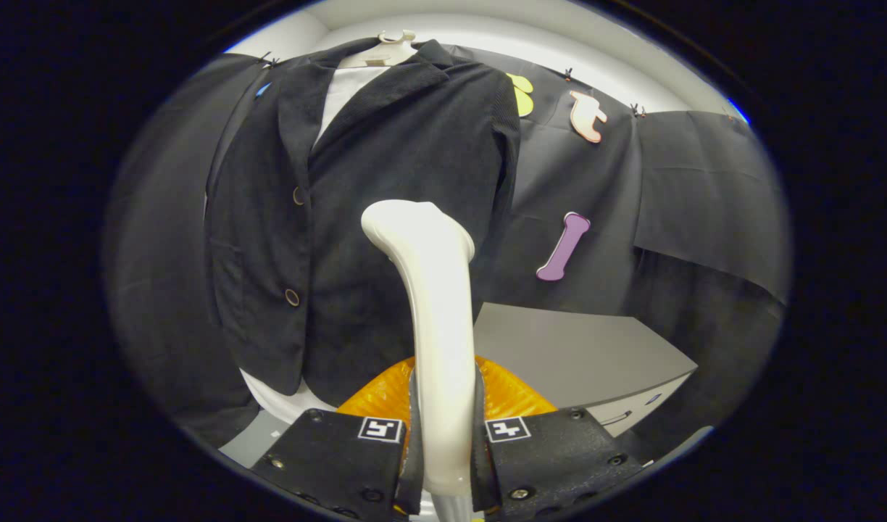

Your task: Iron the clothes twice with a garment steamer, once on the left side and once on the right side.

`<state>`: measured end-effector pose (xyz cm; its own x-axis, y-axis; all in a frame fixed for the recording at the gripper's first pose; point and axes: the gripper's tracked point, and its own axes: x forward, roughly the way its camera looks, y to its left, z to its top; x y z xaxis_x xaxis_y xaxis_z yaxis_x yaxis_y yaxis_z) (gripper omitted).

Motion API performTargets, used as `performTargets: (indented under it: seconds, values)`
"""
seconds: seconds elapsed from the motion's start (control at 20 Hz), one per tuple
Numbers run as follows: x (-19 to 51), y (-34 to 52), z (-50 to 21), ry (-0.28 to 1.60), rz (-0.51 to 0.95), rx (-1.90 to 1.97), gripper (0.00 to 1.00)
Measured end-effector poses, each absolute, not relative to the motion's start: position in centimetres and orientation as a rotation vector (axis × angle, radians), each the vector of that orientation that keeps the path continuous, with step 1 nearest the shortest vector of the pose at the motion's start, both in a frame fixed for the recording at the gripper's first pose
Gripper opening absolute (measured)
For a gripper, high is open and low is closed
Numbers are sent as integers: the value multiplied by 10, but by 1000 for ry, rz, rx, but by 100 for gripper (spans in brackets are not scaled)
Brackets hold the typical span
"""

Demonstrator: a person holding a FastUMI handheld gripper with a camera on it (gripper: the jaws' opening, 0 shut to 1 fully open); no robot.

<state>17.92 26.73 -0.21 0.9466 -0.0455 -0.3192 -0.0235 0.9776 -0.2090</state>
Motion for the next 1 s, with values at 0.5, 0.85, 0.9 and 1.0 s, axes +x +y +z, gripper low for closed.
performTargets:
  seconds: [0.5,0.85,0.9,1.0]
  values:
    - [166,270,-44,378,-18,-243,29]
    - [155,272,-79,416,-25,-303,29]
    - [153,272,-85,423,-25,-308,29]
    - [148,273,-98,444,-20,-313,29]
